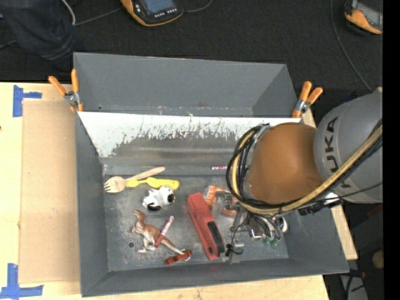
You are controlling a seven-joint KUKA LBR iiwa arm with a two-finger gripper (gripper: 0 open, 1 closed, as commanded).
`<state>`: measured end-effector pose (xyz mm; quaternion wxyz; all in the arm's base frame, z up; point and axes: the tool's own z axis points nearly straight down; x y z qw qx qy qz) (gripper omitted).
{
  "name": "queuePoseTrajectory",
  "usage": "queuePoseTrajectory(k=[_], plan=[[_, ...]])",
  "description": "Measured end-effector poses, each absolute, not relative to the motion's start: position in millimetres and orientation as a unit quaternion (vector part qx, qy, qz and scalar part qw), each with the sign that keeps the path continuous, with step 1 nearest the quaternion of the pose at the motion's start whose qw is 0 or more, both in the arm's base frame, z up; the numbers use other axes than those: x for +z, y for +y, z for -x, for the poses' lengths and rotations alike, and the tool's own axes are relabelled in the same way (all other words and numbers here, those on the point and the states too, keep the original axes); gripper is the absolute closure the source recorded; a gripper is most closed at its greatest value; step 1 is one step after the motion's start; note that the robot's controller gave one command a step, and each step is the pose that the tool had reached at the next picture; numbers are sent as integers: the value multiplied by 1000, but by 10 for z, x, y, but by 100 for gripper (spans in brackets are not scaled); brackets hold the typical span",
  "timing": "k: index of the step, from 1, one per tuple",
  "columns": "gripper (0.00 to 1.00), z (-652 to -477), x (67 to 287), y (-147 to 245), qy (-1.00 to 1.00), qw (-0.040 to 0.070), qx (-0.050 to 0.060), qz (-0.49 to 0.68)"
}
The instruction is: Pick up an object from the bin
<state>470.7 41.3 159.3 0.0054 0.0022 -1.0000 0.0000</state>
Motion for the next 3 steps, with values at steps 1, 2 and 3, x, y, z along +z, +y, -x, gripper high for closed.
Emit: queuePoseTrajectory(k=[1,2,3], plan=[[0,-4727,1629,409,-1000,1,0,-1],[0,-4725,869,21,-999,-1,0,-32],[0,-4816,685,419,-1000,-10,0,-29]])
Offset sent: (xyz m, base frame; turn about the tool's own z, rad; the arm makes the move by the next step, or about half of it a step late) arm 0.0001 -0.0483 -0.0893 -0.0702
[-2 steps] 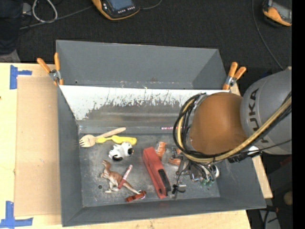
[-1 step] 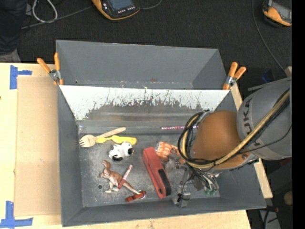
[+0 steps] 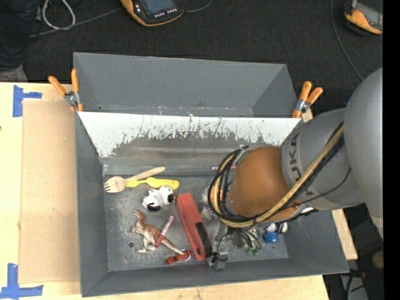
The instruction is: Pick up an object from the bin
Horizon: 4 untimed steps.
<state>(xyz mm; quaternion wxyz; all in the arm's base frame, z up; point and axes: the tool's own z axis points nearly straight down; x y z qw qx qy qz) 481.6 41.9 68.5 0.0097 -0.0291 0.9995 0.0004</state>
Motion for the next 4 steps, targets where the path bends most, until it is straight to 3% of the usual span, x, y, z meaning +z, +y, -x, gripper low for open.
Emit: queuePoseTrajectory(k=[1,3,4], plan=[[0,-4875,866,424,999,8,1,40],[0,-4794,740,1033,998,13,1,65],[0,-4994,1029,1023,995,14,0,94]])
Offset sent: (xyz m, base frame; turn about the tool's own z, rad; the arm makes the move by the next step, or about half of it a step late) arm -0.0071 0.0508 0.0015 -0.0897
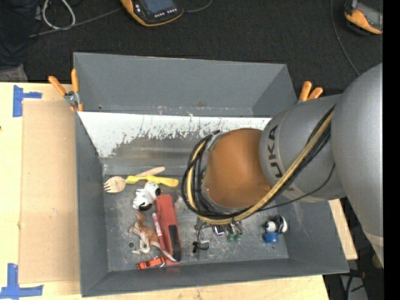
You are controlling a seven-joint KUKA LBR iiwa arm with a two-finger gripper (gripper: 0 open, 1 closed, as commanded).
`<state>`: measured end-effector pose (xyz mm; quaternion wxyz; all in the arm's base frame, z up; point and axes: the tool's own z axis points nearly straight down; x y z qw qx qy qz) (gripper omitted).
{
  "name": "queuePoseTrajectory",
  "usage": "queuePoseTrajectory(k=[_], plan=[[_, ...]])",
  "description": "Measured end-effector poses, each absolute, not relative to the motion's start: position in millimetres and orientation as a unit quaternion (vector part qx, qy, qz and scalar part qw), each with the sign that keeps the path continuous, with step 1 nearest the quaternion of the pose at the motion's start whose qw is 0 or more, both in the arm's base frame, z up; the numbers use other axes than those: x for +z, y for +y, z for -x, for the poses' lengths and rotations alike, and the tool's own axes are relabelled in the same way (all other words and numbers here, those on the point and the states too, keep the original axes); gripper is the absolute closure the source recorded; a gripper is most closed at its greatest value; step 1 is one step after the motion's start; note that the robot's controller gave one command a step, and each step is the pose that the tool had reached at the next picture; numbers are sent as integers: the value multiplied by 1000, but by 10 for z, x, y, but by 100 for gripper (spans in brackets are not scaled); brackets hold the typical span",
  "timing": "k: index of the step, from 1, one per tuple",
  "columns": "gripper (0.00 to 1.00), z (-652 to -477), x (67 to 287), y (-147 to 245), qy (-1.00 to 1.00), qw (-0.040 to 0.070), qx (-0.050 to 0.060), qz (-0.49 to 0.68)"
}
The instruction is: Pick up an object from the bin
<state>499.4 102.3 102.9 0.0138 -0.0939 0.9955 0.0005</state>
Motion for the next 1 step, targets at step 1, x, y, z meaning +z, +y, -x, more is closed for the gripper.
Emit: queuePoseTrajectory(k=[1], plan=[[0,-5730,1153,1178,993,10,0,114]])
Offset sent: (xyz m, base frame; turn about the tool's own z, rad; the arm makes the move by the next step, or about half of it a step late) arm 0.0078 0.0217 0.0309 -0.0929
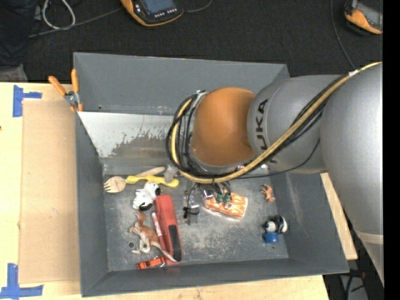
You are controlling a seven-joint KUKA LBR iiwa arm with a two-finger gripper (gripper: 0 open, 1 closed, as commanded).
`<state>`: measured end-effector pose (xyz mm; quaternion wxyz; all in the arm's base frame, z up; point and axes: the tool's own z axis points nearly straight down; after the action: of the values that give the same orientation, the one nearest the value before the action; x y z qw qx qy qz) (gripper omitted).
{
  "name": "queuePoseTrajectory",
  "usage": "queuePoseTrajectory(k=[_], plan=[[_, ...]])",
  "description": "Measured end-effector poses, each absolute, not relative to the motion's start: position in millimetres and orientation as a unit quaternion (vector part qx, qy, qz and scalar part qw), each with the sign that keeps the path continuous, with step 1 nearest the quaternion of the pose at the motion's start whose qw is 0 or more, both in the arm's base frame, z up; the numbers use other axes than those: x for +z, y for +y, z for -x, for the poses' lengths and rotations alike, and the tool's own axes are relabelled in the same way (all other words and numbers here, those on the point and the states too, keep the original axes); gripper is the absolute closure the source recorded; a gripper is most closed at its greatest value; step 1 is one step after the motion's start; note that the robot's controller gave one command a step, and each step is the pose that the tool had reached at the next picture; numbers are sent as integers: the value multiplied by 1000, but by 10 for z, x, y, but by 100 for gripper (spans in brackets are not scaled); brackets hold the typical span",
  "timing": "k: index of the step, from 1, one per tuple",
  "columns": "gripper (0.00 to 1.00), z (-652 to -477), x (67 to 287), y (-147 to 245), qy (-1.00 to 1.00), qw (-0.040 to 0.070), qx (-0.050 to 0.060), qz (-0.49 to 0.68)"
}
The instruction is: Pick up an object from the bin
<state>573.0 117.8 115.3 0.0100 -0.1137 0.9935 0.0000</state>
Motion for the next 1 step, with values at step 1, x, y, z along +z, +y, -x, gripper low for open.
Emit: queuePoseTrajectory(k=[1], plan=[[0,-5602,1236,1198,992,9,0,126]])
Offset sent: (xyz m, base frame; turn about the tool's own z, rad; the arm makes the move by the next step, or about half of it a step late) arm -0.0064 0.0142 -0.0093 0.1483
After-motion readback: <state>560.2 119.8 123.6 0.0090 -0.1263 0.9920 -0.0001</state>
